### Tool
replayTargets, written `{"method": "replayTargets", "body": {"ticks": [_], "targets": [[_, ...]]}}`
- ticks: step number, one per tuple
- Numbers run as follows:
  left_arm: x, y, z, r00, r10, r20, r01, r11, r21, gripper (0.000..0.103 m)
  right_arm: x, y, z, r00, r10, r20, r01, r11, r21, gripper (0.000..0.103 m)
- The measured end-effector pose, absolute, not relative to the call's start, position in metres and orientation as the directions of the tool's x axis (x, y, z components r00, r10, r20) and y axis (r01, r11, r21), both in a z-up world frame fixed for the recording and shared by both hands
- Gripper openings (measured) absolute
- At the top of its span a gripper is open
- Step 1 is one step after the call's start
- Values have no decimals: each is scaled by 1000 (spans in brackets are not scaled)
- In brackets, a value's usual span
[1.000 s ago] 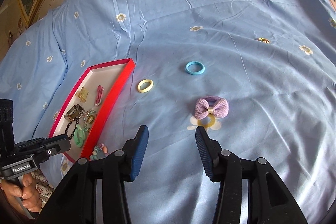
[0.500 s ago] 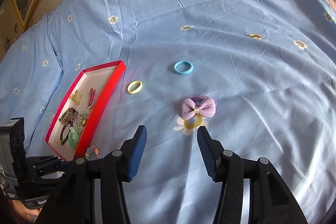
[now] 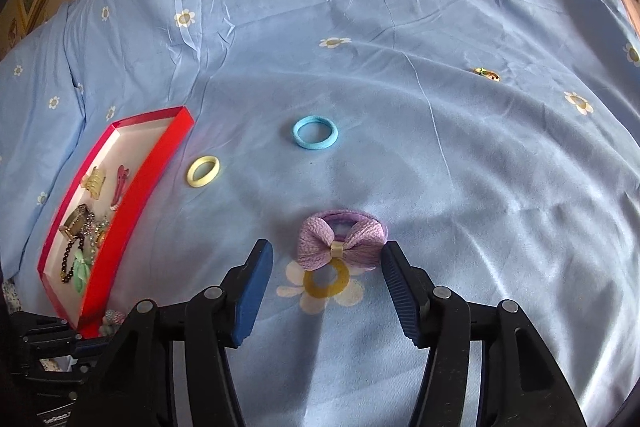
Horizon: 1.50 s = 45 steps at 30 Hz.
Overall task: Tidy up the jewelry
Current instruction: 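Grasp the pastel bead bracelet with the left tool while the right tool grasps the lavender bow hair tie, then lower the bracelet and bow hair tie into the red box and open both tools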
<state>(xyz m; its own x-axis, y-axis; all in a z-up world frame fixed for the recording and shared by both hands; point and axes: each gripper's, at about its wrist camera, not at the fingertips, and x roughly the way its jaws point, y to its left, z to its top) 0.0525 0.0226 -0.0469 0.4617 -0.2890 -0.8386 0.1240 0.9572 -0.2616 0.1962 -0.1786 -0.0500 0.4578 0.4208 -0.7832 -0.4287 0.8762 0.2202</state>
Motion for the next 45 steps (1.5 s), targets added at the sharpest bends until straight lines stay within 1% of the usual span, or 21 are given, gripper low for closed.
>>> {"method": "replayTargets", "body": {"ticks": [1, 2, 4, 5, 12, 14, 15, 16, 18, 19, 20, 23, 25, 26, 27, 30, 38, 45], "targets": [[53, 23, -45, 467, -290, -836, 122, 957, -264, 9, 197, -178, -52, 457, 412, -788, -429, 878, 211, 28], [53, 24, -43, 472, -293, -832, 121, 956, -268, 9, 196, -177, -51, 460, 413, -786, -429, 878, 210, 26], [52, 28, -38, 487, -299, -821, 117, 954, -278, 8, 193, -179, -47, 473, 417, -776, -436, 876, 205, 18], [52, 29, -35, 495, -301, -815, 115, 952, -282, 8, 191, -179, -45, 472, 422, -774, -441, 873, 207, 0], [46, 43, -11, 551, -315, -773, 113, 946, -304, 8, 172, -174, -31, 455, 481, -749, -488, 839, 242, 0], [44, 46, -5, 563, -317, -763, 112, 944, -310, 8, 173, -175, -28, 467, 482, -742, -477, 843, 248, 1], [44, 47, -1, 568, -318, -759, 112, 943, -312, 8, 175, -176, -27, 471, 482, -738, -466, 847, 256, 7], [43, 48, 2, 574, -319, -754, 111, 943, -315, 8, 179, -178, -28, 470, 478, -742, -452, 852, 263, 11], [42, 50, 7, 582, -321, -747, 108, 941, -320, 8, 187, -178, -31, 454, 489, -745, -439, 850, 291, 51], [41, 51, 9, 586, -322, -743, 107, 940, -323, 8, 190, -177, -33, 458, 487, -744, -438, 852, 288, 56], [41, 53, 11, 589, -322, -741, 105, 940, -325, 8, 192, -174, -34, 463, 474, -749, -440, 856, 270, 57], [40, 56, 15, 597, -318, -737, 98, 940, -327, 8, 202, -164, -45, 447, 443, -777, -436, 866, 243, 57], [39, 59, 17, 602, -314, -735, 93, 941, -326, 8, 206, -160, -52, 432, 433, -791, -439, 867, 235, 55], [39, 60, 18, 604, -311, -734, 90, 941, -325, 8, 206, -159, -52, 442, 425, -790, -439, 870, 223, 45], [38, 62, 18, 607, -309, -732, 87, 942, -325, 8, 206, -159, -52, 446, 423, -788, -440, 871, 219, 31], [37, 67, 21, 617, -302, -727, 77, 942, -326, 8, 201, -160, -46, 458, 433, -776, -450, 866, 218, 26], [29, 88, 29, 653, -270, -708, 38, 945, -325, 8, 174, -143, -19, 437, 521, -733, -523, 811, 264, 25], [15, 117, 34, 684, -223, -694, -23, 945, -326, 8, 146, -107, 1, 376, 615, -694, -610, 727, 314, 25]]}}
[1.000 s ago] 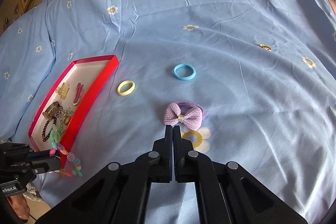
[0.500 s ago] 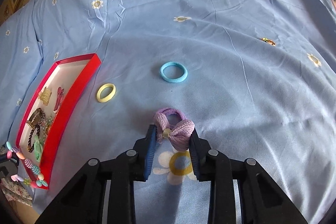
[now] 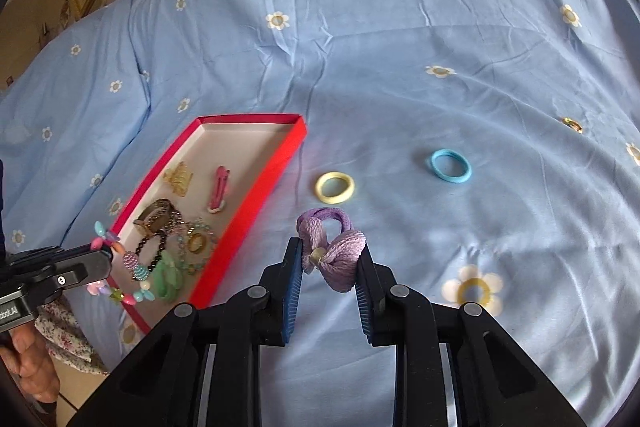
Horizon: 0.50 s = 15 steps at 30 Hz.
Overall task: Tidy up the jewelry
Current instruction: 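Lower the bracelet and bow hair tie into the red box and open both tools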
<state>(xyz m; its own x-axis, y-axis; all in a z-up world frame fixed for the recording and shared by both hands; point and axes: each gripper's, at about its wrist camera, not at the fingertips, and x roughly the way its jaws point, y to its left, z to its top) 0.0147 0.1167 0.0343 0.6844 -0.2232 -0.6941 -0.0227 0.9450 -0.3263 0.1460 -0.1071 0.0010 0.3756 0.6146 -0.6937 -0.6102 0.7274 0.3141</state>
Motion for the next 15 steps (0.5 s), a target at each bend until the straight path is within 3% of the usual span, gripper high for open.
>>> {"method": "replayTargets", "body": {"ticks": [15], "targets": [[-8, 186, 31, 719, -108, -687, -171, 930, -325, 8, 99, -32, 11, 225, 700, -678, -738, 577, 350, 25]]}}
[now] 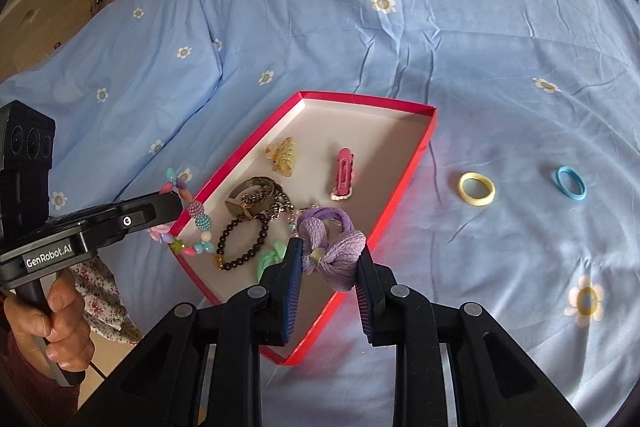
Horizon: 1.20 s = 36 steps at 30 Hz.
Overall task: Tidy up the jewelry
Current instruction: 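Lower the bracelet and bow hair tie into the red box and open both tools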
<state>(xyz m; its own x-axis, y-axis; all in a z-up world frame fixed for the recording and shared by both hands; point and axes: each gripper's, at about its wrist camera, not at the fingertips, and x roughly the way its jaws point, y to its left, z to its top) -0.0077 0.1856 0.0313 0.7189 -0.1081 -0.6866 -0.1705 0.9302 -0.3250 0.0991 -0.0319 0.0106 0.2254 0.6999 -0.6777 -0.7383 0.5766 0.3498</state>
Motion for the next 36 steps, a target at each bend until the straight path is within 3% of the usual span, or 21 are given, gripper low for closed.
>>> {"method": "replayTargets", "body": {"ticks": [15, 25, 32, 36], "targets": [[8, 215, -10, 647, -1, -762, -266, 937, -227, 8, 95, 16, -17, 156, 665, -730, -771, 544, 331, 25], [12, 218, -37, 592, -5, -806, -287, 933, -217, 9, 97, 32, -34, 130, 632, -764, -781, 540, 314, 29], [14, 220, -38, 588, -1, -809, -298, 930, -217, 9, 95, 35, -34, 133, 627, -767, -785, 539, 304, 36], [13, 219, -38, 586, -2, -810, -302, 927, -221, 14, 95, 33, -33, 132, 629, -766, -783, 540, 308, 40]]}}
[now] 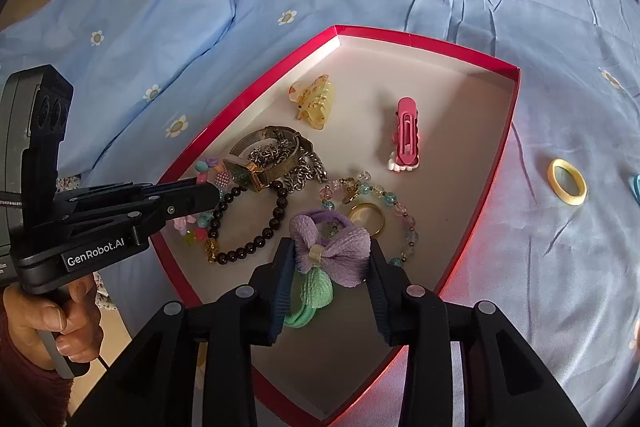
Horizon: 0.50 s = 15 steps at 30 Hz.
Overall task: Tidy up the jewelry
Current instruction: 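Lower the bracelet and bow hair tie into the red box and open both tools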
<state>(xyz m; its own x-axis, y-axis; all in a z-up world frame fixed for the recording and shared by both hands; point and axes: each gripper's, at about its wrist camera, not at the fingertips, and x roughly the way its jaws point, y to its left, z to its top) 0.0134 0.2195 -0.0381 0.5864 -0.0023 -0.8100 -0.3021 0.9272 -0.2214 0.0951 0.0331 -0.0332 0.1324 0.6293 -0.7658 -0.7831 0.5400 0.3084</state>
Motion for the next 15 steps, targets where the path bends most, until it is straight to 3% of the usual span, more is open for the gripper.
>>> {"method": "replayTargets", "body": {"ticks": [2, 15], "targets": [[13, 220, -38, 586, 0, -810, -304, 927, -220, 19, 96, 32, -33, 131, 632, -764, -782, 539, 312, 42], [10, 219, -37, 581, 8, -814, -310, 926, -213, 21, 95, 30, -30, 138, 636, -759, -781, 542, 312, 49]]}}
